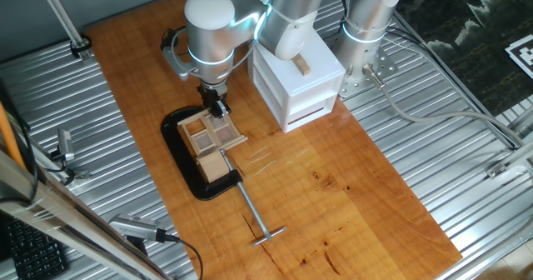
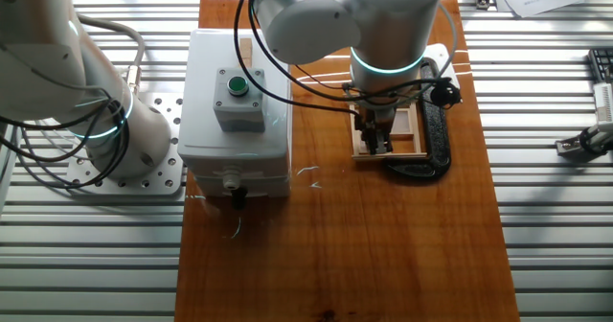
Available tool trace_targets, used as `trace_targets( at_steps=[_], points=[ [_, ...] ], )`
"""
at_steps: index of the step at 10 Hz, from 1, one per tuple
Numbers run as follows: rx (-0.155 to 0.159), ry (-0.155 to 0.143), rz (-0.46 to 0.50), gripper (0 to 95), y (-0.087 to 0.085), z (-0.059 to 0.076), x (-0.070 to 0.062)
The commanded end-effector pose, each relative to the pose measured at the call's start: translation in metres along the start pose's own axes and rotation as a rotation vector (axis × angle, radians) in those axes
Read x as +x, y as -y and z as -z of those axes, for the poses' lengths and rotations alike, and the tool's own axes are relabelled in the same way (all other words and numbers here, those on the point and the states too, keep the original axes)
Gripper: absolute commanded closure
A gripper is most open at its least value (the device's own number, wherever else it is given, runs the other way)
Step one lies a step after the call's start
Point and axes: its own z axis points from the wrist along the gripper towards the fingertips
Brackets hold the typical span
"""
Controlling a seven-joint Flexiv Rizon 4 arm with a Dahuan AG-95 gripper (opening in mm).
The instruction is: Close a sliding window
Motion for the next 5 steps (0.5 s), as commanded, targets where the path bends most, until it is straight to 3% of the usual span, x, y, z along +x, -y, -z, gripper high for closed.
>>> trace_targets(
  at_steps=[1, 5],
  points=[
    [0.004, -0.002, 0.001, 95.0, 0.0022, -0.0298, 0.0003],
    [0.007, 0.001, 0.01, 95.0, 0.0089, -0.0308, 0.0029]
  ],
)
